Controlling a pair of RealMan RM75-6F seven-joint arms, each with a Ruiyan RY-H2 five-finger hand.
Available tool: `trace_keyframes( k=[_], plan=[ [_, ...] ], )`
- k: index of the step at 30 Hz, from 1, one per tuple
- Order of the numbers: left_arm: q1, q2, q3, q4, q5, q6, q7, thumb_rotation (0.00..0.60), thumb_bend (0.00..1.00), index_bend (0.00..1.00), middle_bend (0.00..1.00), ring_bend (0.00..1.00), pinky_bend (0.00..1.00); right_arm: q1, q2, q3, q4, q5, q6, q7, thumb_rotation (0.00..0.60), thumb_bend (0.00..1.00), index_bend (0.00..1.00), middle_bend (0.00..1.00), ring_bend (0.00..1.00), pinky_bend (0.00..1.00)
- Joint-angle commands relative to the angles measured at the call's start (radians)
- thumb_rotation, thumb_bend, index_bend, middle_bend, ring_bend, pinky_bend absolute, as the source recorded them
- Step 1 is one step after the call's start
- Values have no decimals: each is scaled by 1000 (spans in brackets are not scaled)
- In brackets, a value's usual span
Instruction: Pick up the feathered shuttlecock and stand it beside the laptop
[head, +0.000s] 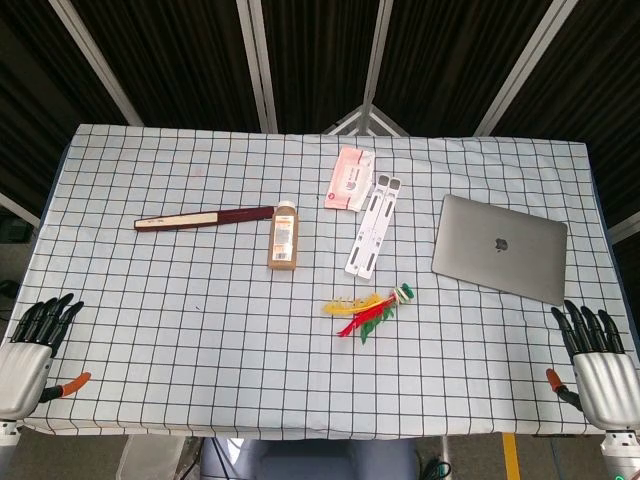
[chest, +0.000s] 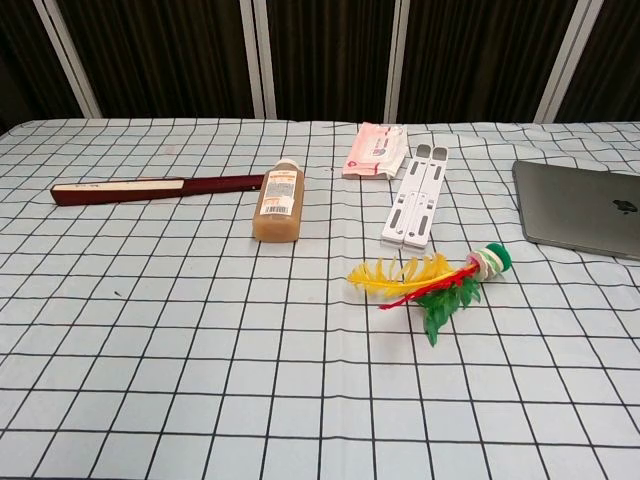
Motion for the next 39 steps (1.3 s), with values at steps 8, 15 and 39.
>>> trace_keyframes(
  k=[8, 15, 39],
  plan=[
    [1, -1, 0, 1, 2, 4, 2, 600, 0, 0, 0, 0, 0, 16, -6, 6, -20, -6, -13, 28, 600, 328, 0, 0, 0, 0],
    [-2, -3, -3, 1, -4, -3, 5, 600, 0, 0, 0, 0, 0, 87, -32, 21, -69, -28, -95, 112, 600, 328, 216, 13, 0, 0],
    [-6, 7, 0, -2, -5, -11, -20, 600, 0, 0, 0, 0, 0, 359, -577, 135, 64, 140, -365, -66, 600, 347, 451, 194, 0, 0]
  ],
)
